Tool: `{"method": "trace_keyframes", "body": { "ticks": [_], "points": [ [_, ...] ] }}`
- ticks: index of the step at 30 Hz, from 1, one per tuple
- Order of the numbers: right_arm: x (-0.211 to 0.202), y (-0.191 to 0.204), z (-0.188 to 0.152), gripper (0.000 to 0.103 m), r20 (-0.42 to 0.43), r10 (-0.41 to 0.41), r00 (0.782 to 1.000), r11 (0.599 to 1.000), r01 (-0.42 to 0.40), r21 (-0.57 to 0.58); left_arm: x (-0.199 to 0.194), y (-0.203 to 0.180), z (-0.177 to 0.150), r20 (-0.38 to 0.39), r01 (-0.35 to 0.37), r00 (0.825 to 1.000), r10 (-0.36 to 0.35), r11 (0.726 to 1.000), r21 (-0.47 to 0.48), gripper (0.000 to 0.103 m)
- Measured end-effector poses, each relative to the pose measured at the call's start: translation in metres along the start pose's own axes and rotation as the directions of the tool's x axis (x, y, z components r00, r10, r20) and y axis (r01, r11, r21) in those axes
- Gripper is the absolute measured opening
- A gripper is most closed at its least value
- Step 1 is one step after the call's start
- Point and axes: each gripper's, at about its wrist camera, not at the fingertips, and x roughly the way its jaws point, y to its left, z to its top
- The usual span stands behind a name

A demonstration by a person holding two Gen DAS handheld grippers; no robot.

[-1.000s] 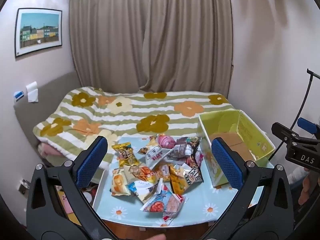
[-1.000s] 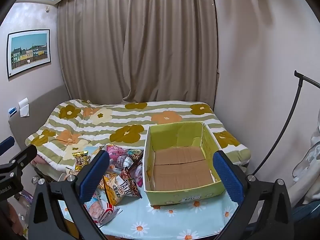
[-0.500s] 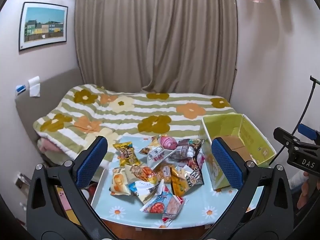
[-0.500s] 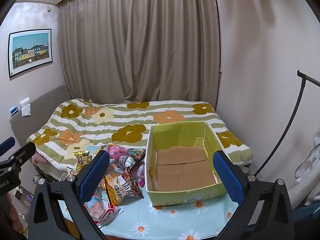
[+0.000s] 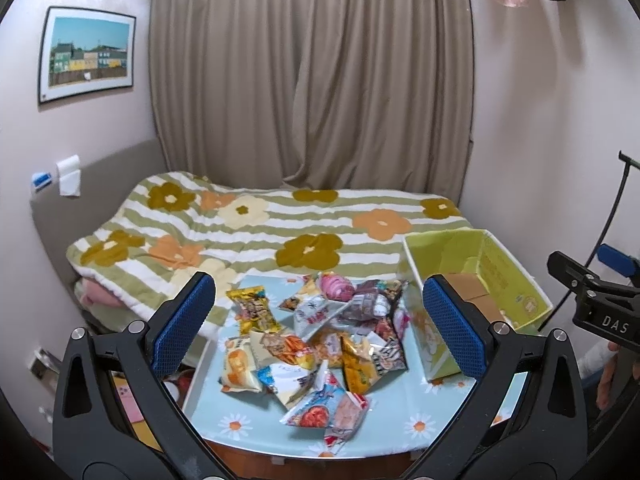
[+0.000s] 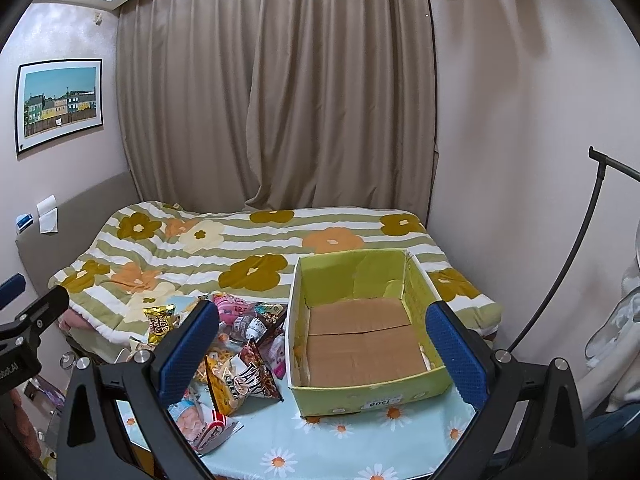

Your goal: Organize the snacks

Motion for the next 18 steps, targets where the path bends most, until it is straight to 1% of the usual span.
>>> {"method": "trace_keyframes", "body": {
  "ticks": [9,18],
  "points": [
    [0.0012,-0.0027,-0.0008,0.103,-0.004,0.011,1.000,1.000,-0.011,0.006,0.0019,0.0010,-0.0013,-0.007,-0.026,1.000,0.026,1.000,0.004,0.103],
    [0.0006,-0.0016,-0.0006,0.103,-0.010,0.010,1.000,1.000,-0.010,0.004,0.0053,0.0058,-0.0007,-0.028,-0.032,0.999,0.032,0.999,-0.001,0.103]
  ]
}}
